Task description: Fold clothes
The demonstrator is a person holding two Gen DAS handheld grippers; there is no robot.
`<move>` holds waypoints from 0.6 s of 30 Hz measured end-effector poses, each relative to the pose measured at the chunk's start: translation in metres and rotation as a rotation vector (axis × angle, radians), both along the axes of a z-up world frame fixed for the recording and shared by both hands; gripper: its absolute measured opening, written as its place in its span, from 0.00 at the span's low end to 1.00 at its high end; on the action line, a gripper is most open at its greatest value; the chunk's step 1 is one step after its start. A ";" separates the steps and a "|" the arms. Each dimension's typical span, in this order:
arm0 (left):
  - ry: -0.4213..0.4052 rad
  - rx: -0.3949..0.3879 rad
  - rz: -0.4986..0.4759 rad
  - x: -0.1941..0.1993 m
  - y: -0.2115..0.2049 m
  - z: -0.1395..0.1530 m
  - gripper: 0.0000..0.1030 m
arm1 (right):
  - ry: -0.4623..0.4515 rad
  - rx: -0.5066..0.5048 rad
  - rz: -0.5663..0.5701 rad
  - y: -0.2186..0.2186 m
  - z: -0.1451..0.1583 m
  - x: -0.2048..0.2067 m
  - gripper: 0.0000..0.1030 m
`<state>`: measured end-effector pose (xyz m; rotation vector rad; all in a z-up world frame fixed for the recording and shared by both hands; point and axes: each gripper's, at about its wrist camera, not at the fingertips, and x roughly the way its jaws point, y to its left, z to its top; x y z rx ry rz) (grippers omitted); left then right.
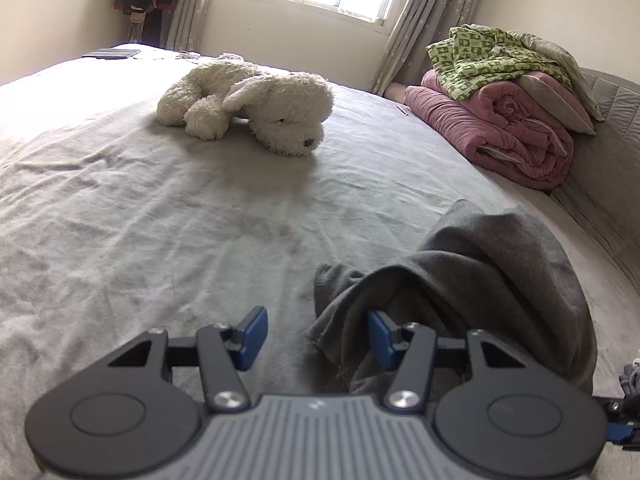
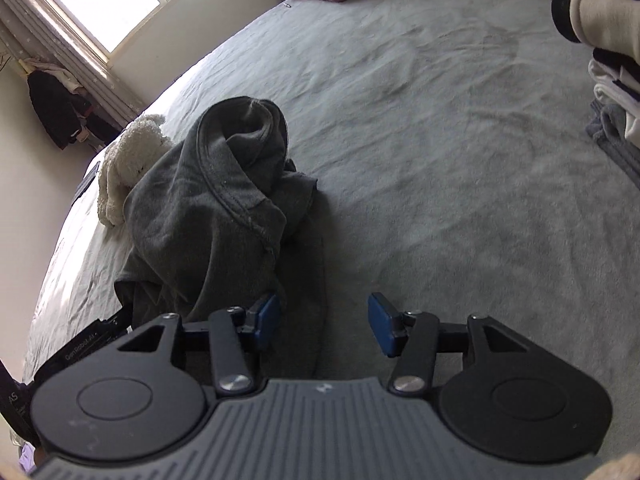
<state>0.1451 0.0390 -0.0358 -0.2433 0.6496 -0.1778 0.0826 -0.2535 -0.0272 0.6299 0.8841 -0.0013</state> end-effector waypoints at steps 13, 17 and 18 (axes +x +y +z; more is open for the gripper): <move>-0.014 -0.117 -0.004 -0.003 -0.001 -0.003 0.04 | -0.035 -0.166 0.147 0.036 -0.011 -0.002 0.06; -0.064 -0.121 0.024 -0.012 0.002 0.015 0.03 | -0.094 -0.198 0.100 0.022 -0.002 -0.006 0.04; -0.074 -0.127 0.034 -0.014 0.004 0.020 0.02 | -0.110 -0.211 0.084 0.017 0.001 -0.008 0.04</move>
